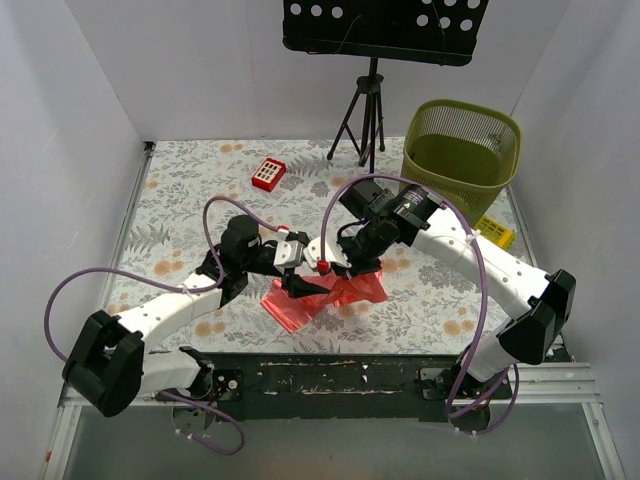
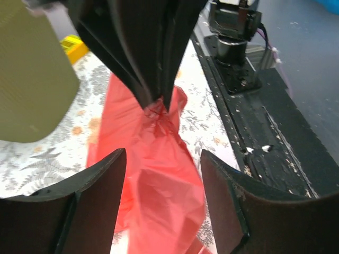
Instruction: Put the trash bags into the trash bin
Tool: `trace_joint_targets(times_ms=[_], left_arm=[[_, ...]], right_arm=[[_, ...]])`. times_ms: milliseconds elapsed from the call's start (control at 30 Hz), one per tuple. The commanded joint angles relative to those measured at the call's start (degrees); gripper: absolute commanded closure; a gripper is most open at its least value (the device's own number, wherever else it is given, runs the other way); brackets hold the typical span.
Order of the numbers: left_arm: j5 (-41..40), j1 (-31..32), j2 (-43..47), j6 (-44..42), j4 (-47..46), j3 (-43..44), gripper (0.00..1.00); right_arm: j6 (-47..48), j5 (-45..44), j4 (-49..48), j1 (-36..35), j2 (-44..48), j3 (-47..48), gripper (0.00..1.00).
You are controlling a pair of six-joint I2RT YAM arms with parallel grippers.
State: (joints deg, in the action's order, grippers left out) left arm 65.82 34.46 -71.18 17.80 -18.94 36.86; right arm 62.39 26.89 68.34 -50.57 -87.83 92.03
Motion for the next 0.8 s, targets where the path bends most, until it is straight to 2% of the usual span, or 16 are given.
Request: trace_joint_targets(times_ms=[0, 133, 267, 400, 667, 767], left_arm=[[-7.02, -1.75, 6.31, 1.53, -1.98, -1.18, 0.41], [-3.00, -4.48, 4.65, 3.30, -2.43, -0.39, 0.37], [2.72, -4.31, -0.53, 0.30, -2.93, 2.25, 0.43], [4.22, -3.00, -4.14, 1.26, -6.54, 3.83, 0.46], [3.61, 0.70, -6.52, 3.29, -12.52, 3.75, 0.45], [3.52, 1.40, -6.78, 3.90, -12.70, 3.74, 0.48]], right_arm=[[3.43, -1.32, 1.89, -0.23, 2.75, -1.76, 0.99], [4.49, -2.11, 1.54, -0.50, 3.37, -2.82, 0.99], [4.14, -2.20, 1.19, -0.94, 3.63, -2.91, 0.99], [3.53, -2.55, 0.05, -1.11, 3.90, -3.43, 0.99], [2.56, -2.81, -1.45, -1.82, 3.63, -3.70, 0.99], [1.86, -2.99, -2.50, -1.90, 3.90, -4.22, 0.99]])
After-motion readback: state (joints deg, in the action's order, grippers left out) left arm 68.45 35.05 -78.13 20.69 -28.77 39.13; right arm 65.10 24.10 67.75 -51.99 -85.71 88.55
